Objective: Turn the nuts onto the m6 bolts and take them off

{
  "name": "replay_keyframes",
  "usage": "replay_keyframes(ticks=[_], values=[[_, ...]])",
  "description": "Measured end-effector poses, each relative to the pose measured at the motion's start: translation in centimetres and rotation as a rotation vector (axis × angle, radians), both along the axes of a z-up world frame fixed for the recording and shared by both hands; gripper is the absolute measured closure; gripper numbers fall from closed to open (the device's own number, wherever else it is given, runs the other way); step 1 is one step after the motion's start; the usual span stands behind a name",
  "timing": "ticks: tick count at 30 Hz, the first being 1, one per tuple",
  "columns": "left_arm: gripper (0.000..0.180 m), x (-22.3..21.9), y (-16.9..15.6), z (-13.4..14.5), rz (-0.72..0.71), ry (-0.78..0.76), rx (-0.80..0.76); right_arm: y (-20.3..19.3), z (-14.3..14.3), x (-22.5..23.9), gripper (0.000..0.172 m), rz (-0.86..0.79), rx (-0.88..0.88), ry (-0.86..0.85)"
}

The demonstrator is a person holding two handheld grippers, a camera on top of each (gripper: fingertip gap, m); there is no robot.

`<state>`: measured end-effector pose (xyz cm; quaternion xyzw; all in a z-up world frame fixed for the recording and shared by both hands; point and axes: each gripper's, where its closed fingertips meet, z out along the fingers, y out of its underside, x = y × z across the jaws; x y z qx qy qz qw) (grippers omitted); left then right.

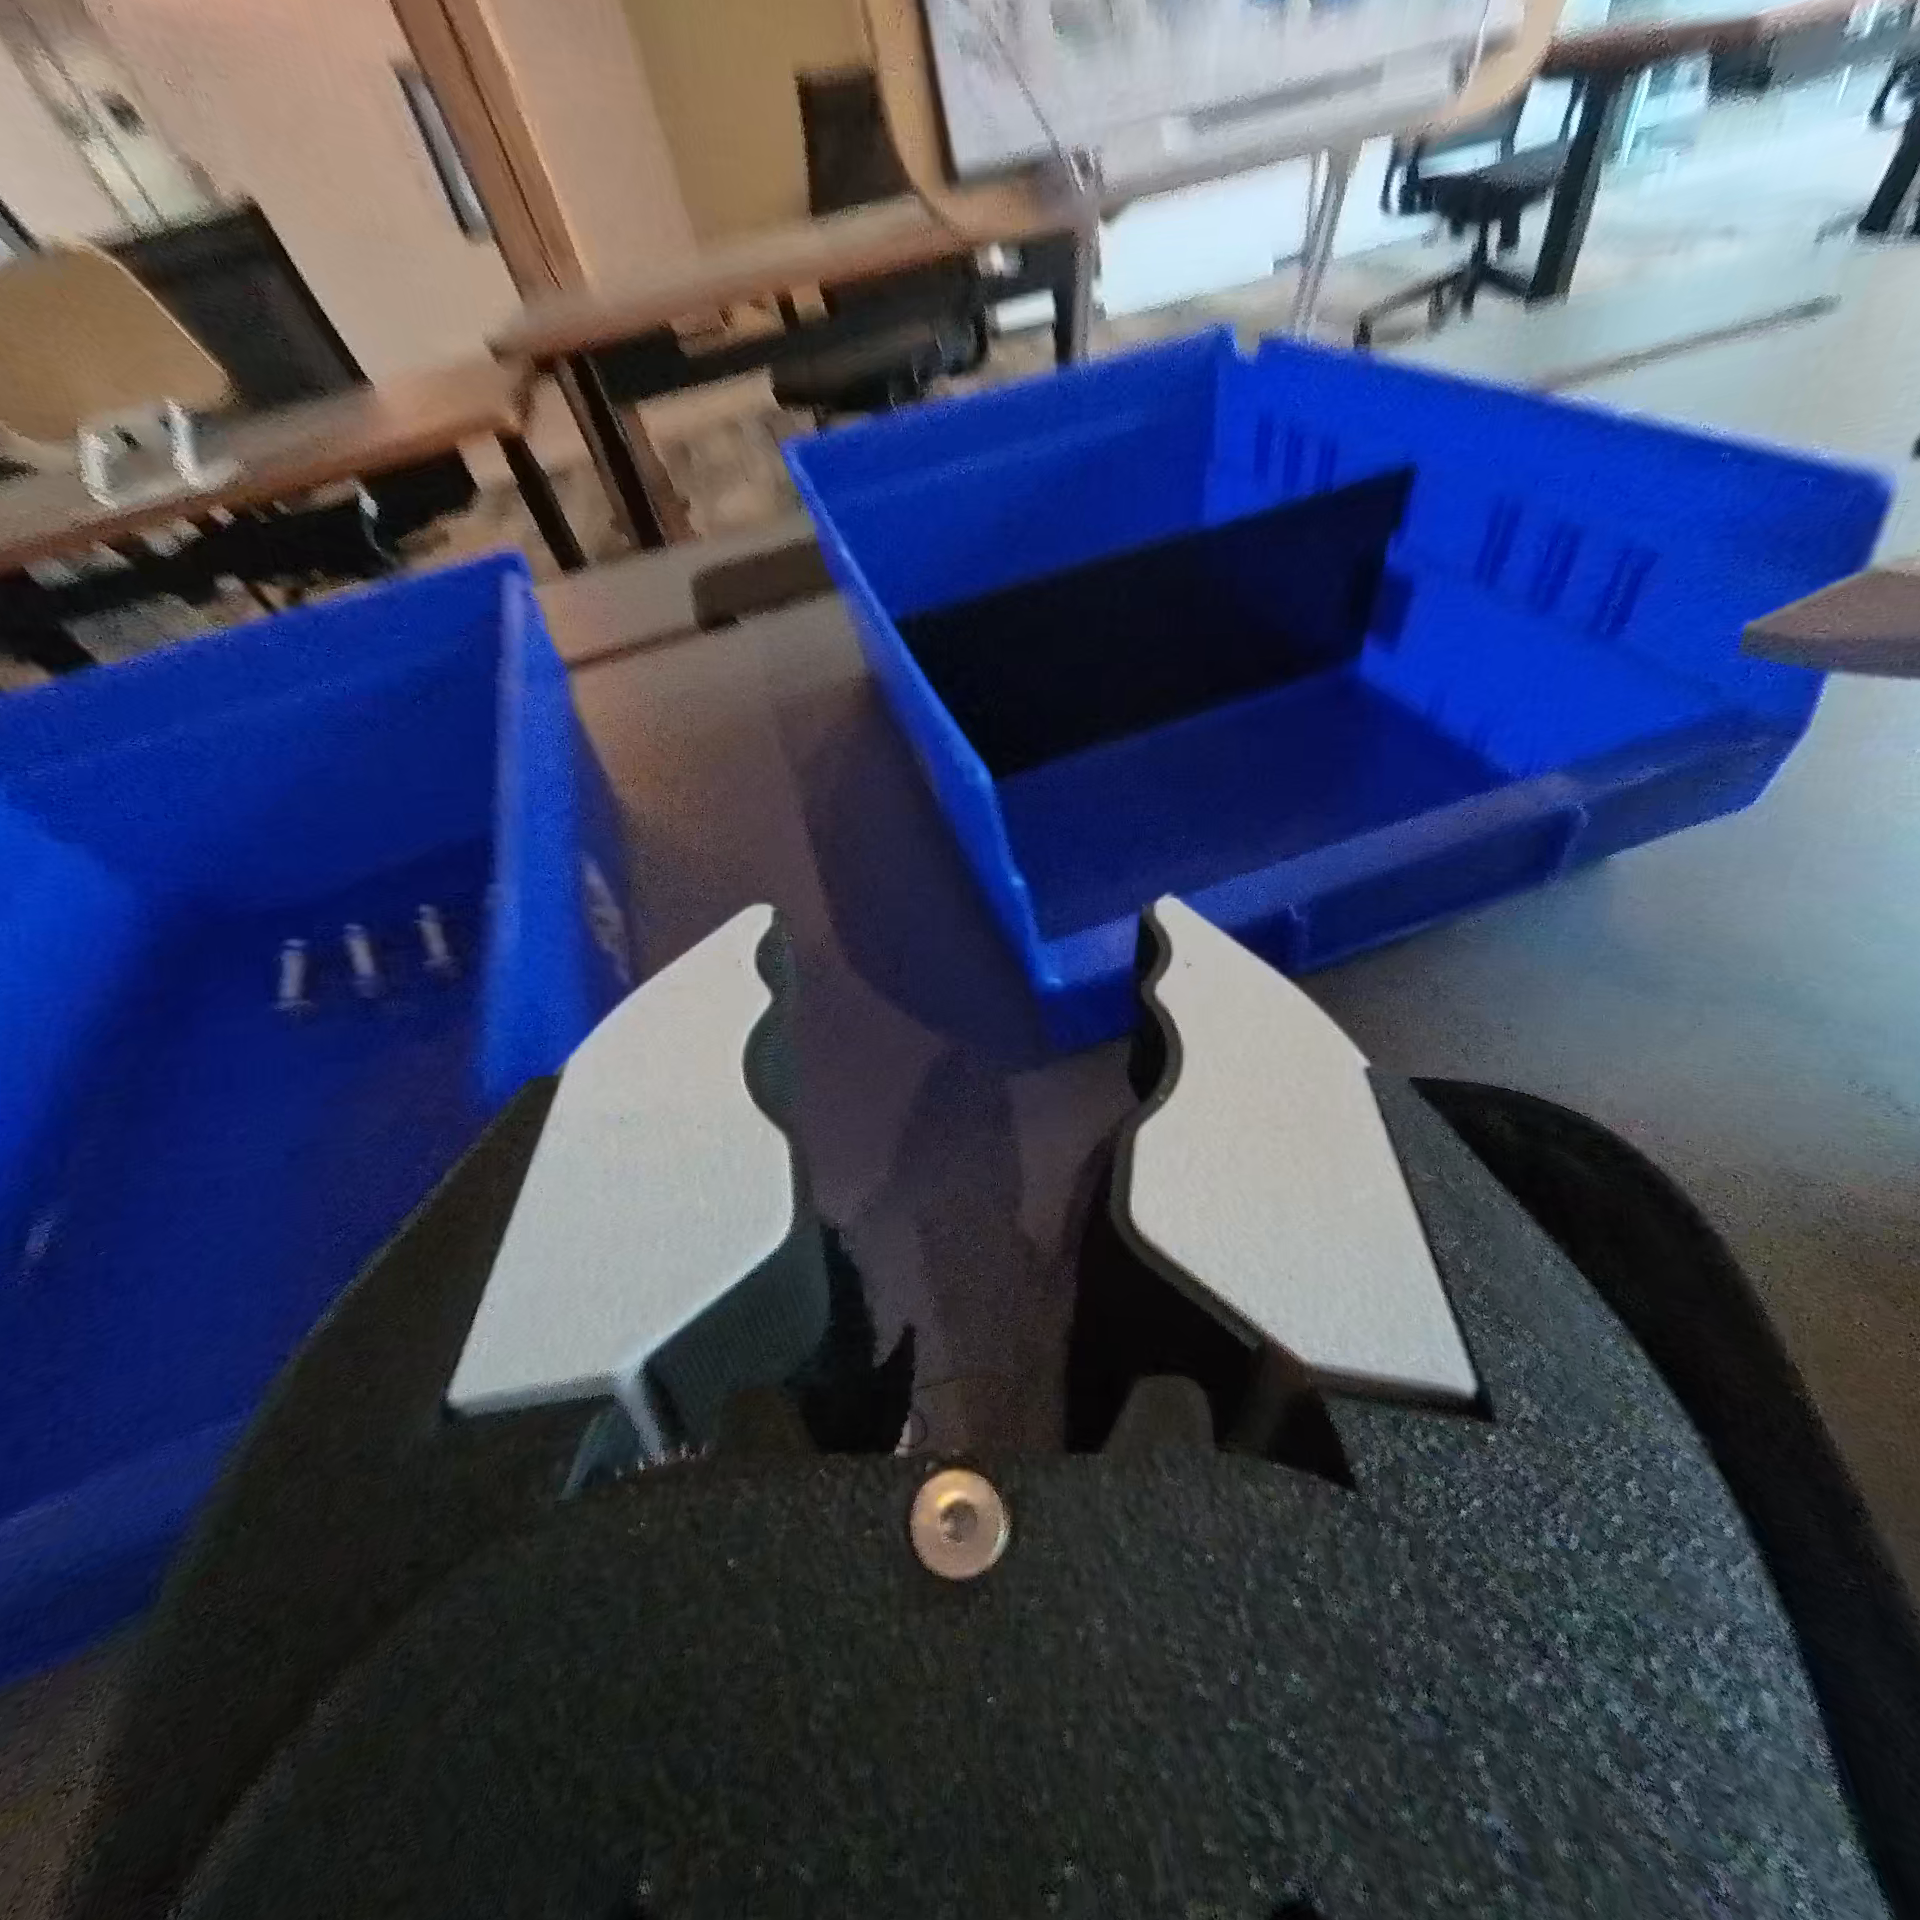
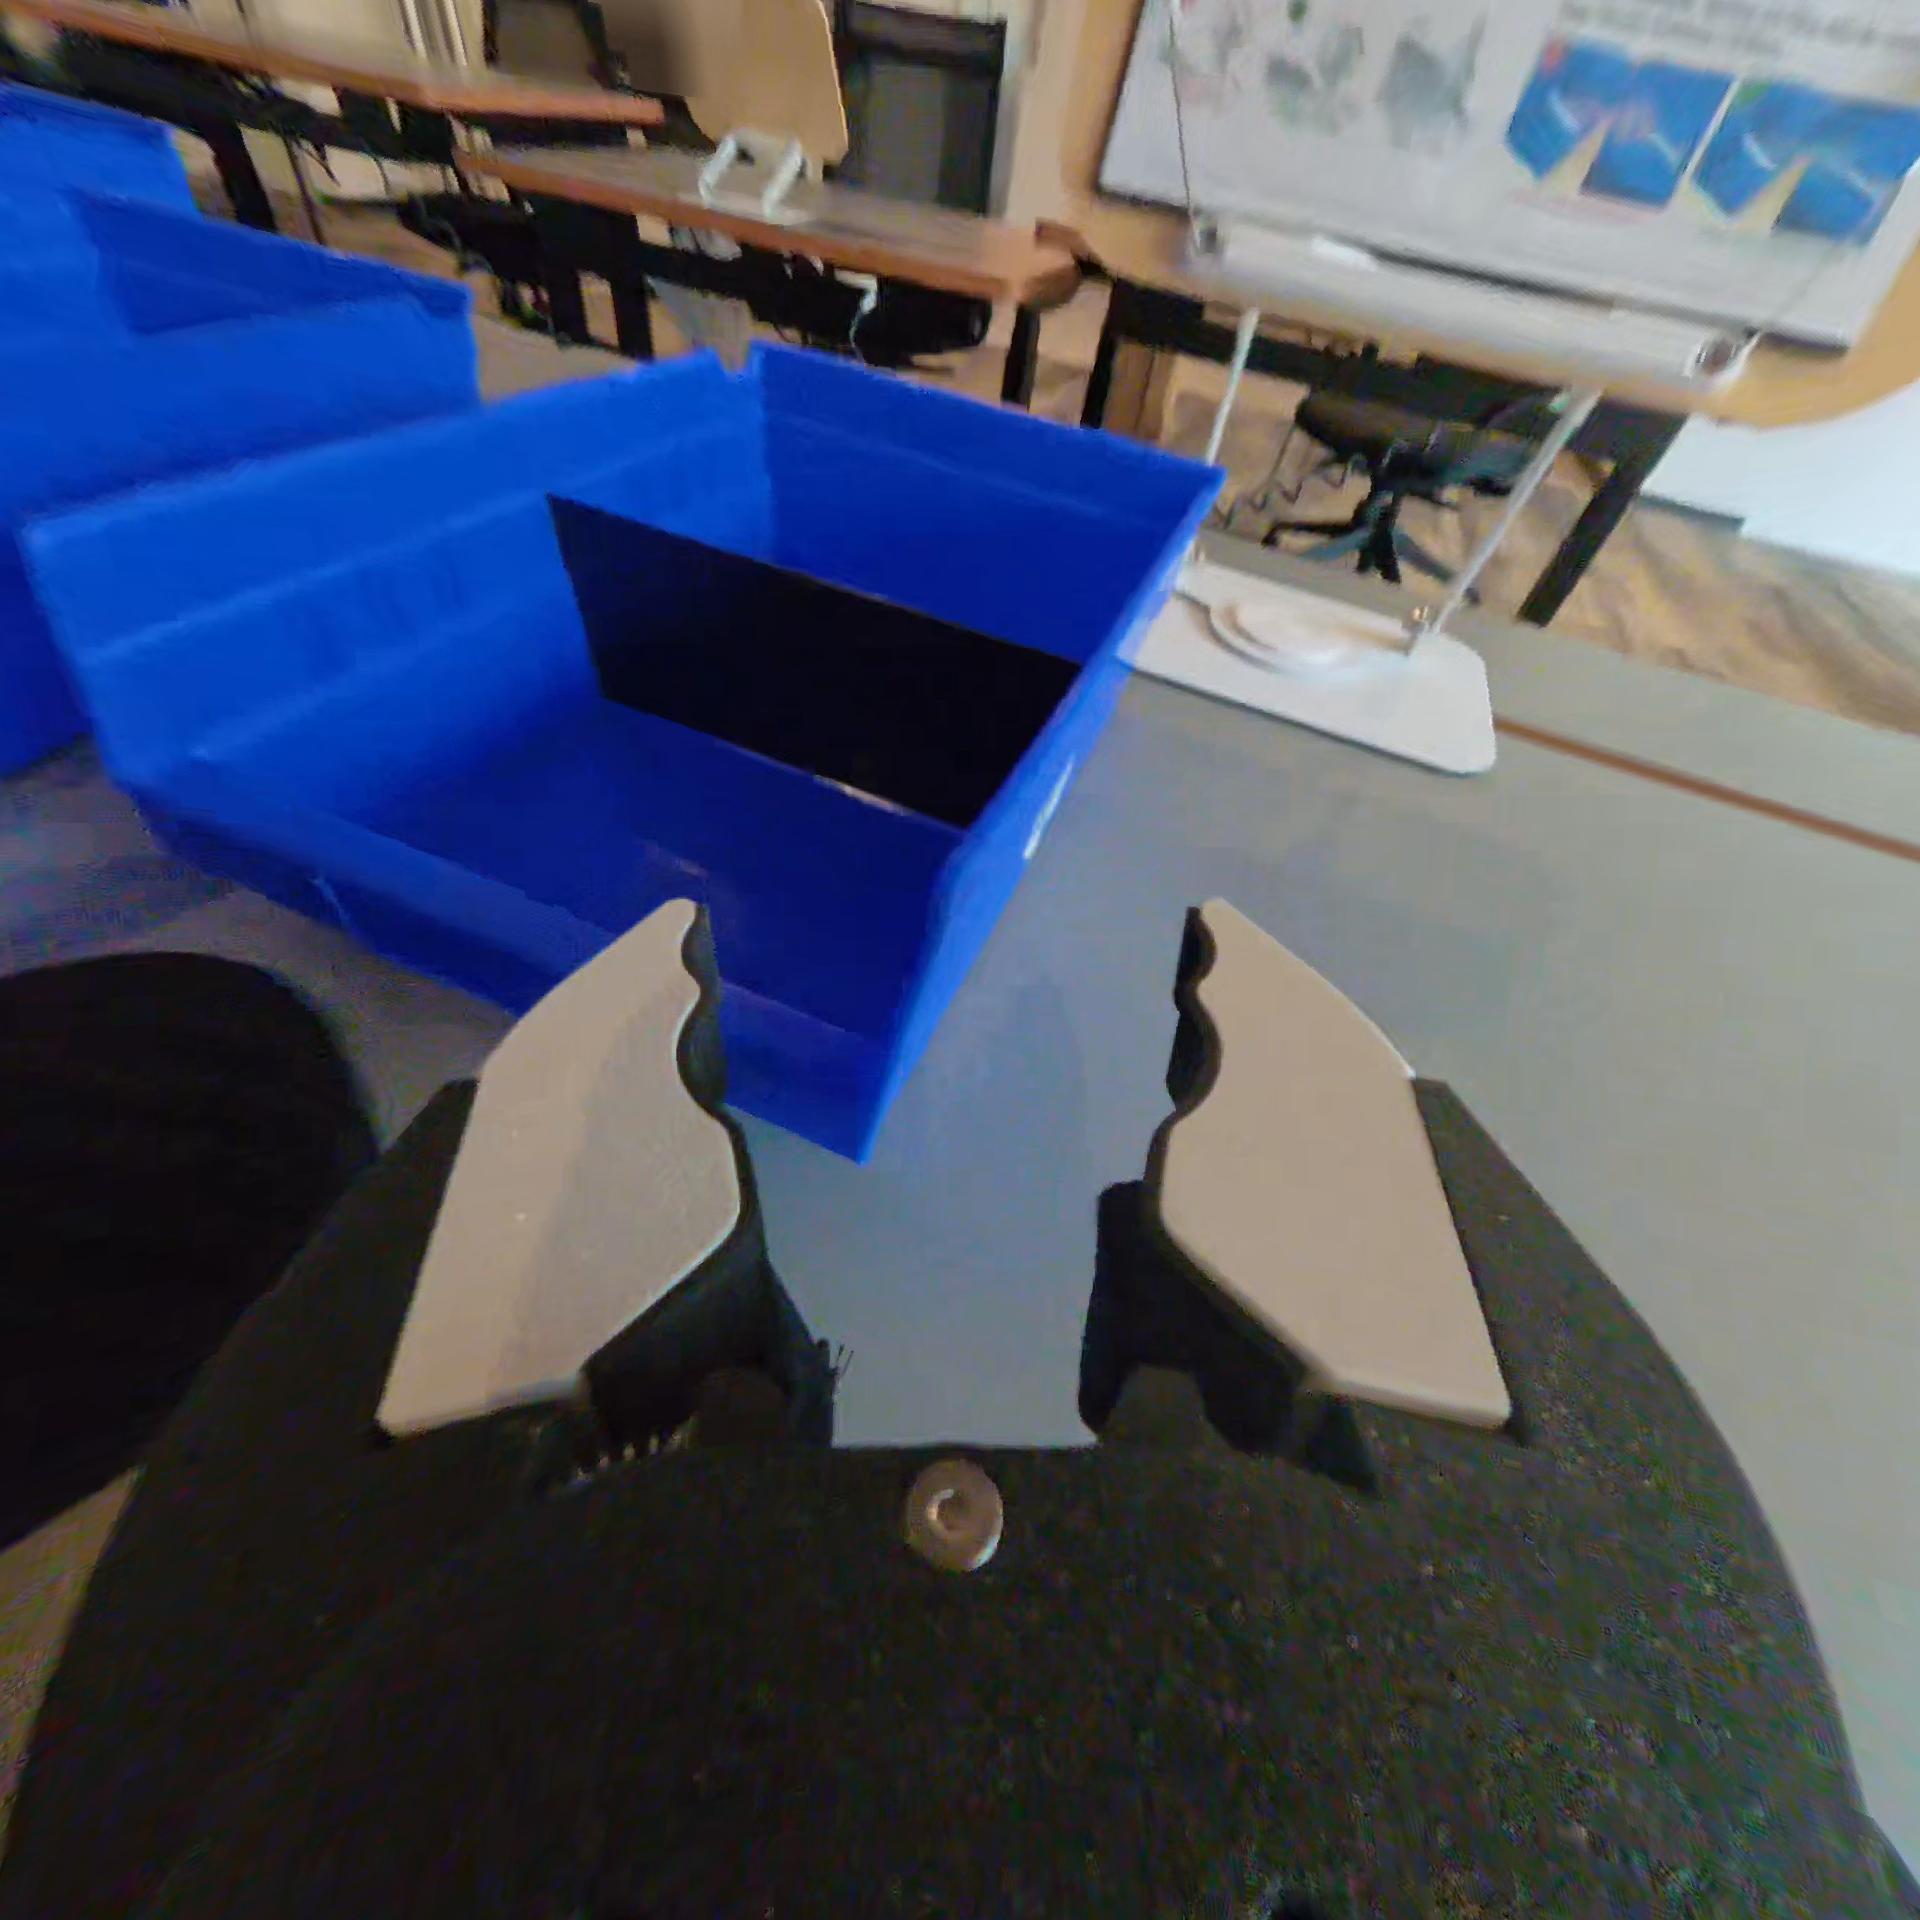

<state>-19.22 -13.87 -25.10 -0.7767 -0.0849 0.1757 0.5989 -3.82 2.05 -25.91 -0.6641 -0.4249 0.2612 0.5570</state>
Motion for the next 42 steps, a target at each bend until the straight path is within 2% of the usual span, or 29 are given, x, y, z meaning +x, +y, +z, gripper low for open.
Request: replay_keyframes(ticks=[2, 6, 9, 10, 12, 16, 22, 27, 32, 35, 42], values=[[0.119, 0.2, 1.9, -1.6, -0.010, -0.033, -0.057, 0.7, -1.0, -0.2, 0.087, -0.002, -0.029, -0.030], [0.123, -0.7, 4.0, -2.9, 0.004, -0.032, -0.131, 1.4, -2.4, -1.5, 0.090, 0.010, -0.059, -0.107], [0.132, -1.3, 5.0, -3.6, 0.006, -0.049, -0.159, 2.0, -2.9, -2.5, 0.102, 0.011, -0.060, -0.159], [0.141, -1.5, 5.3, -3.7, 0.007, -0.049, -0.167, 2.2, -3.0, -2.7, 0.111, 0.011, -0.056, -0.178], [0.169, -1.7, 5.8, -3.8, 0.006, -0.024, -0.170, 2.4, -3.5, -3.0, 0.148, 0.029, -0.032, -0.252], [0.171, -1.6, 6.3, -3.2, 0.017, 0.096, -0.184, 3.1, -3.7, -2.7, 0.158, -0.016, 0.055, -0.342], [0.174, 0.6, 6.5, 1.0, 0.031, 0.214, -0.085, 2.9, -2.6, -0.6, 0.158, 0.006, 0.047, -0.302], [0.171, 5.4, 8.5, 4.3, -0.026, 0.257, -0.023, 5.0, 1.3, 4.3, 0.158, -0.022, 0.120, -0.262], [0.167, 12.8, 13.1, 5.6, -0.122, 0.259, 0.021, 9.7, 4.5, 12.1, 0.157, -0.048, 0.225, -0.297], [0.167, 17.6, 16.7, 5.0, -0.152, 0.279, 0.002, 13.1, 4.7, 17.4, 0.158, -0.087, 0.263, -0.364], [0.162, 28.4, 24.5, 2.4, -0.281, 0.301, -0.083, 20.1, 3.1, 28.6, 0.158, -0.131, 0.261, -0.440]])
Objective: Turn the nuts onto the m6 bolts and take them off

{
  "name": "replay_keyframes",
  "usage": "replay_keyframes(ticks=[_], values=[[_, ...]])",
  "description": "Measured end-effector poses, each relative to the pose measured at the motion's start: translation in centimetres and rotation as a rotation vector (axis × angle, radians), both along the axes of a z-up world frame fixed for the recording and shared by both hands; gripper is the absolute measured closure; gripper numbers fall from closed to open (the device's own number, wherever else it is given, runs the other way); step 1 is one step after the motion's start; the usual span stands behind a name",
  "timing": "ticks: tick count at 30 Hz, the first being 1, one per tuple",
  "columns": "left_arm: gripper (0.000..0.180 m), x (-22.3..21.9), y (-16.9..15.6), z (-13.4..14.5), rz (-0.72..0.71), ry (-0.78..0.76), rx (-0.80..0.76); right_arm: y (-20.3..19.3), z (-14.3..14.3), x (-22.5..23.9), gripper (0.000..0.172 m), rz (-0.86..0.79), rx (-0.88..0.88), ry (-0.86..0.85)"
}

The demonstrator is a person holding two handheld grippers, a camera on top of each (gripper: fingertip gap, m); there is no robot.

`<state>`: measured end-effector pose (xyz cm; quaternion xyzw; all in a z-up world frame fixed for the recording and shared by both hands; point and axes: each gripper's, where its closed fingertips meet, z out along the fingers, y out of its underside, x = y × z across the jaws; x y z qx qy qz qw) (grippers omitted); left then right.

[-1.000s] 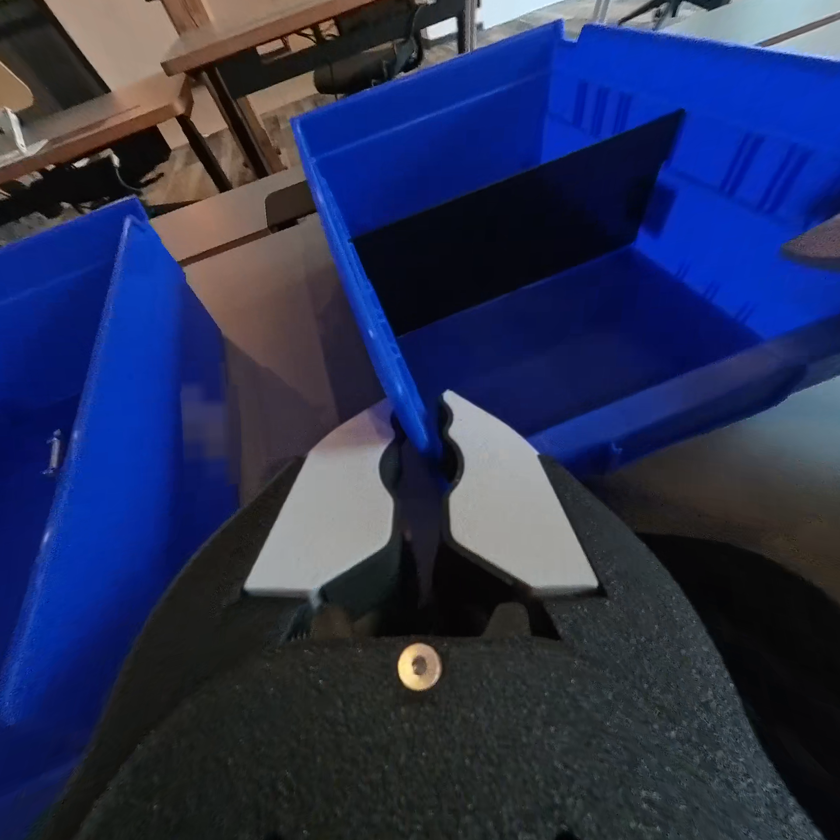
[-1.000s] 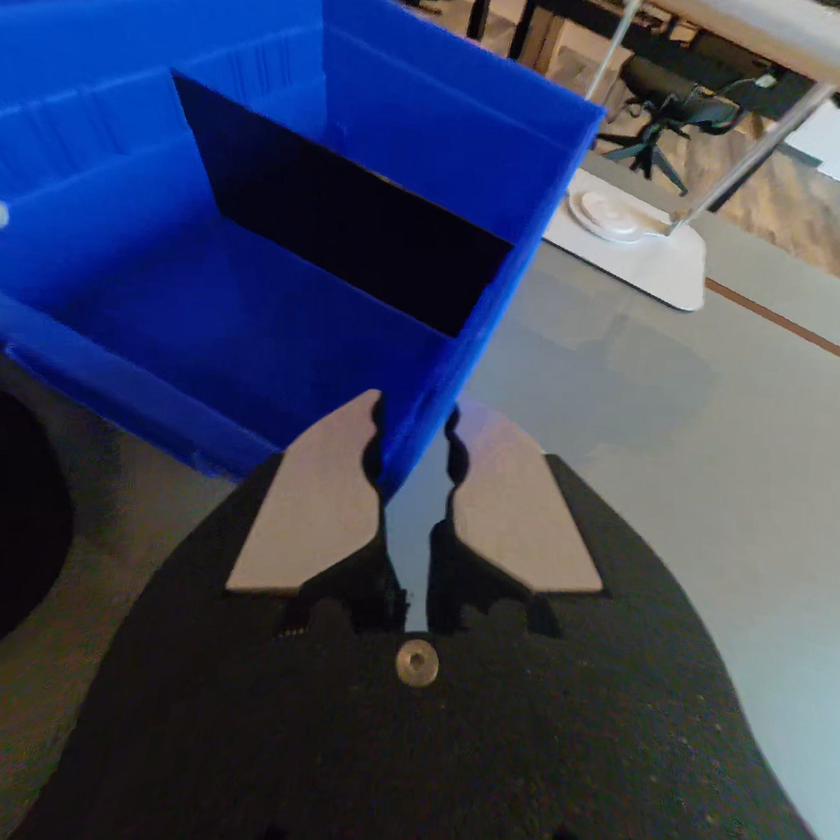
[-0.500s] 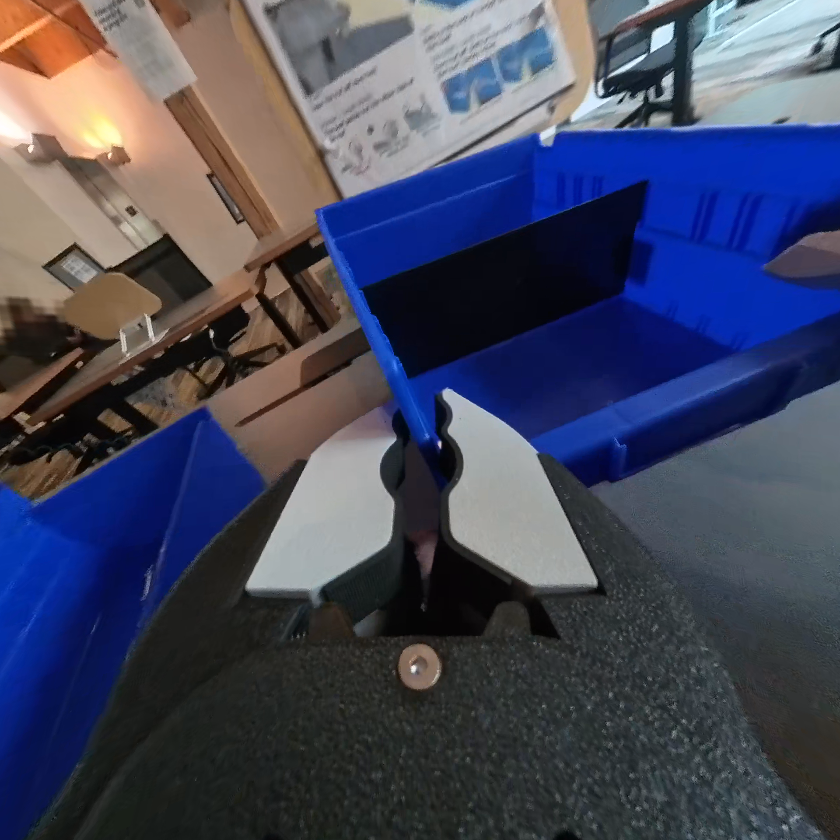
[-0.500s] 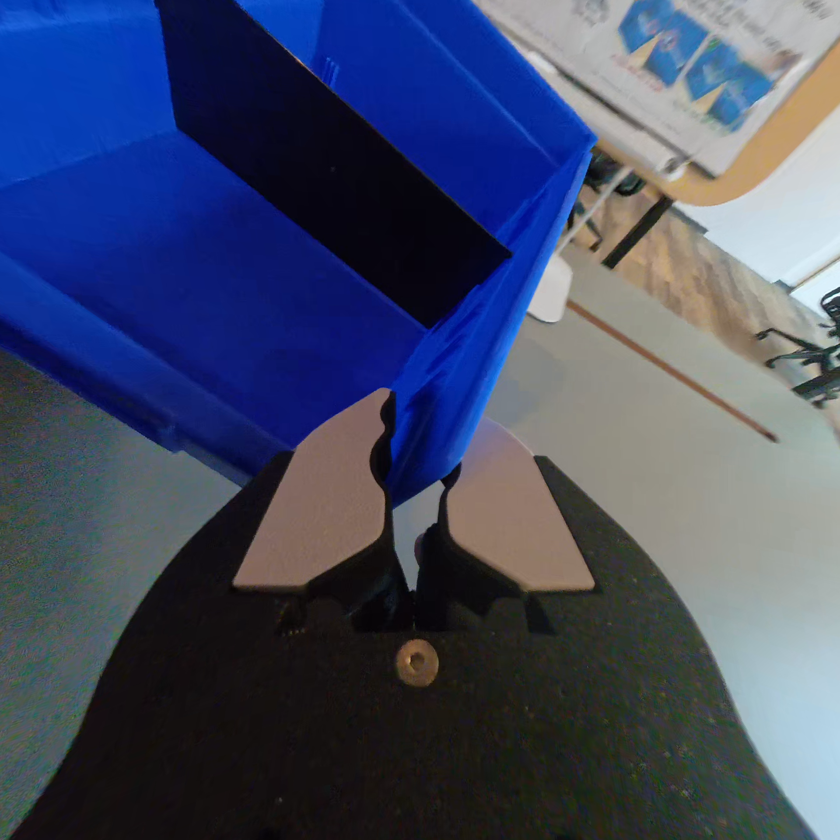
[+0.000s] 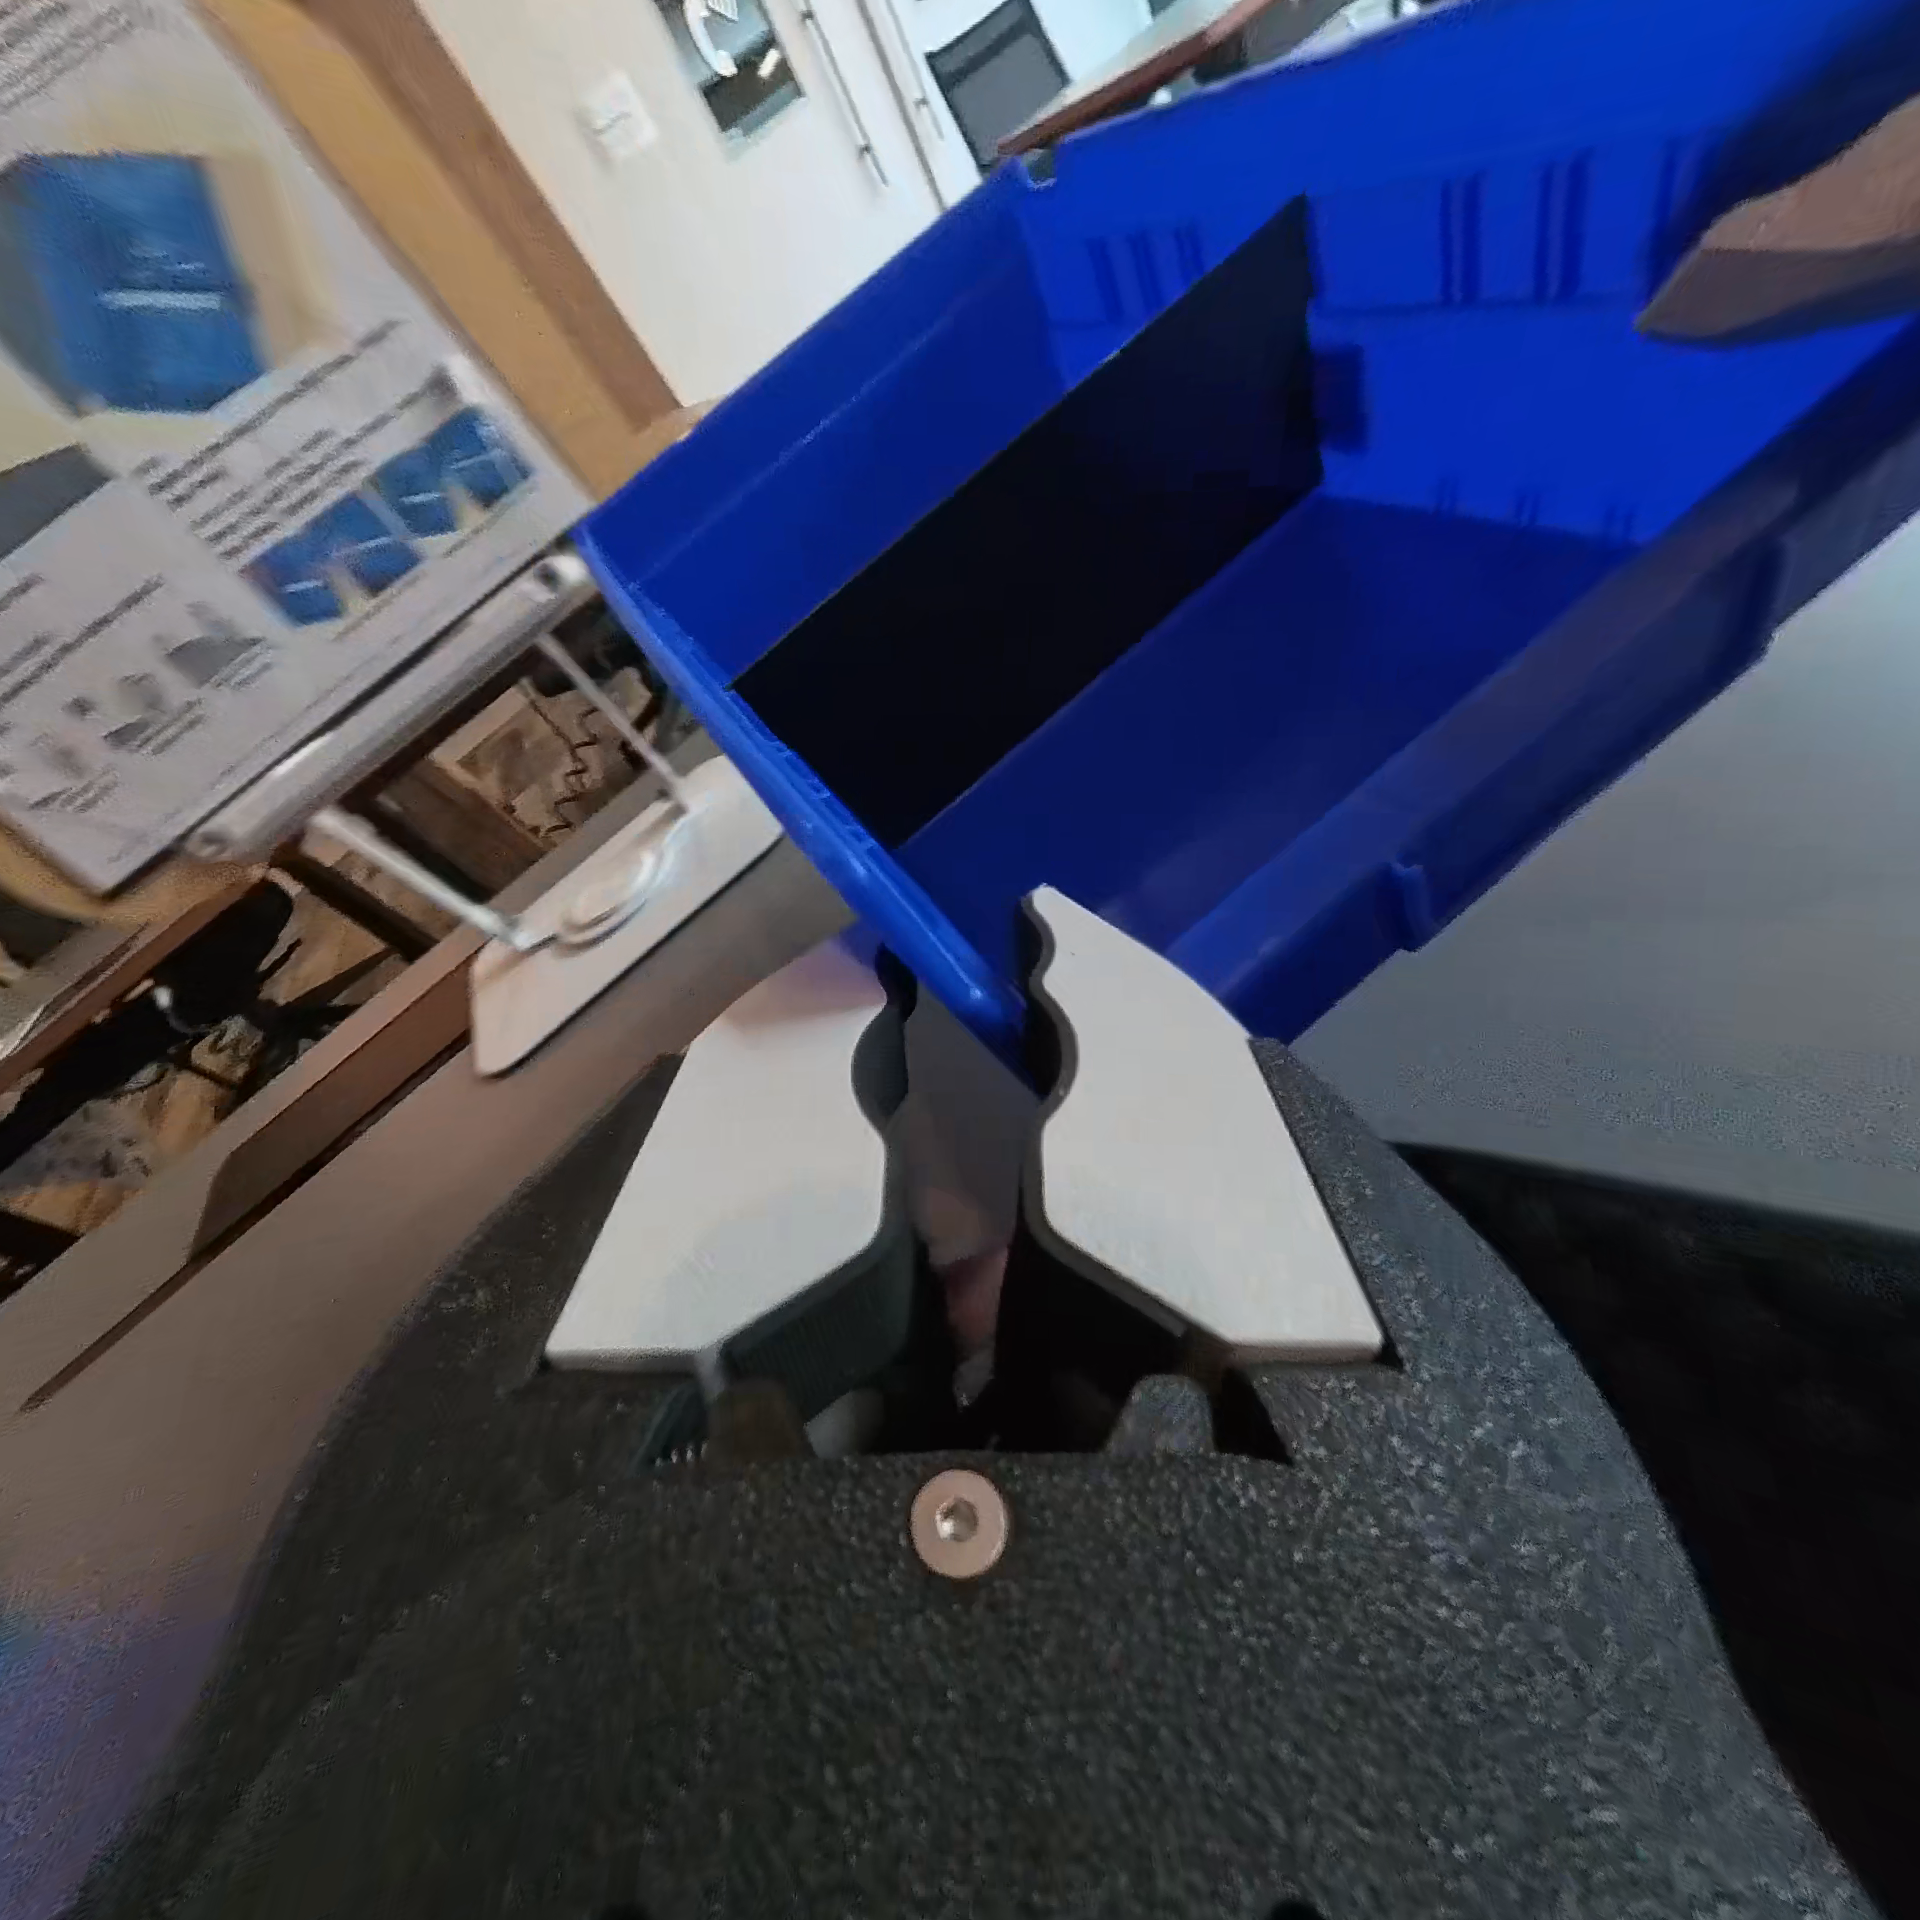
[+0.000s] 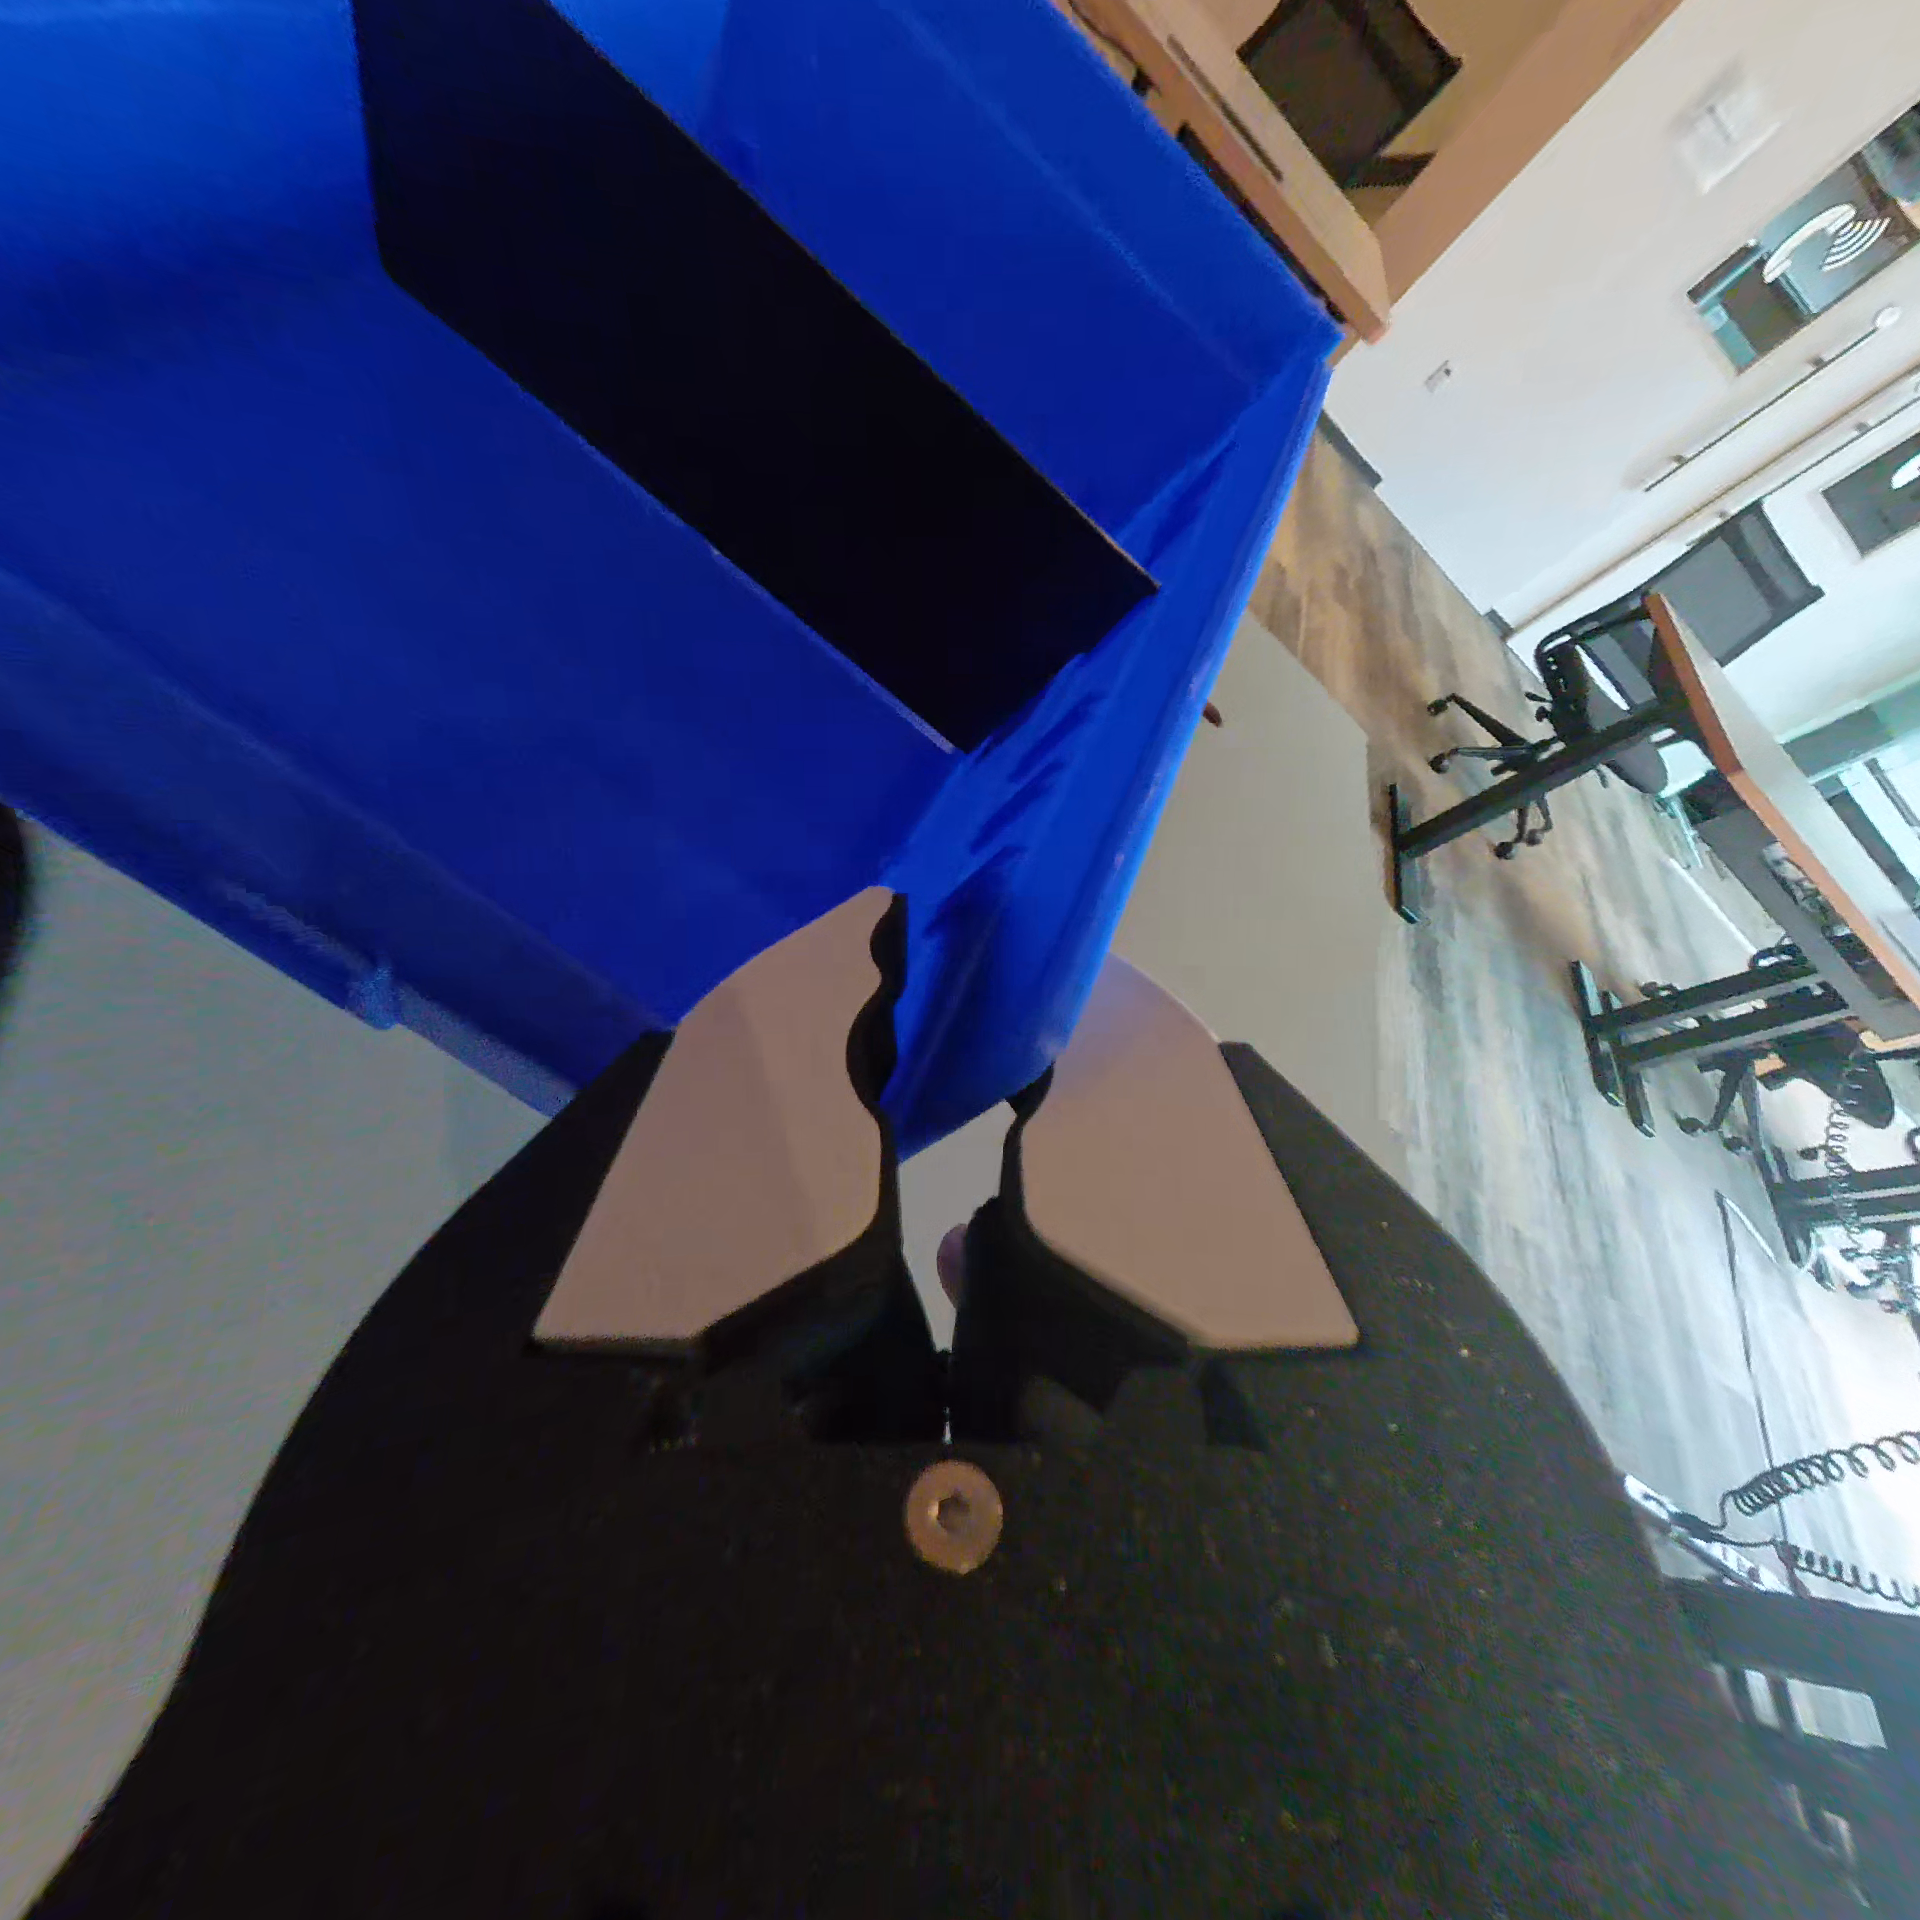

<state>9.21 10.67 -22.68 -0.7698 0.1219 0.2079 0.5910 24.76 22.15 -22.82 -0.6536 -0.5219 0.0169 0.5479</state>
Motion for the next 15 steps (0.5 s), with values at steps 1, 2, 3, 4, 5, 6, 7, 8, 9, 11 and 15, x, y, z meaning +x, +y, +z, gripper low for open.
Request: replay_keyframes(ticks=[1, 2, 3, 4, 5, 6, 7, 8, 9, 11, 15], values=[[0.161, 1.4, 0.8, -0.4, -0.017, 0.010, -0.015, 0.9, -0.3, 1.2, 0.159, 0.001, 0.007, -0.011], [0.161, 2.6, 1.4, -0.7, -0.031, 0.017, -0.025, 1.6, -0.7, 2.3, 0.159, 0.000, 0.001, -0.014], [0.161, 3.6, 2.0, -1.0, -0.039, 0.021, -0.035, 2.2, -1.1, 3.3, 0.159, -0.005, -0.008, -0.016], [0.161, 4.5, 2.6, -1.3, -0.049, 0.024, -0.049, 2.8, -1.6, 4.3, 0.159, -0.013, -0.014, -0.021], [0.161, 5.4, 3.3, -1.6, -0.061, 0.023, -0.064, 3.4, -2.0, 5.1, 0.159, -0.024, -0.018, -0.028], [0.161, 6.1, 4.0, -1.9, -0.074, 0.023, -0.079, 4.0, -2.3, 5.9, 0.159, -0.034, -0.018, -0.036], [0.161, 6.7, 4.7, -2.2, -0.084, 0.024, -0.090, 4.6, -2.6, 6.6, 0.159, -0.038, -0.018, -0.044], [0.161, 7.3, 5.3, -2.4, -0.093, 0.026, -0.099, 5.2, -2.9, 7.1, 0.159, -0.038, -0.019, -0.047], [0.160, 7.8, 5.8, -2.6, -0.099, 0.028, -0.105, 5.7, -3.2, 7.6, 0.159, -0.035, -0.024, -0.045], [0.160, 8.7, 6.7, -3.0, -0.103, 0.034, -0.113, 6.6, -3.6, 8.3, 0.159, -0.025, -0.043, -0.033], [0.160, 10.2, 7.6, -3.9, -0.111, 0.015, -0.133, 7.8, -4.5, 9.5, 0.159, -0.023, -0.051, -0.058]])
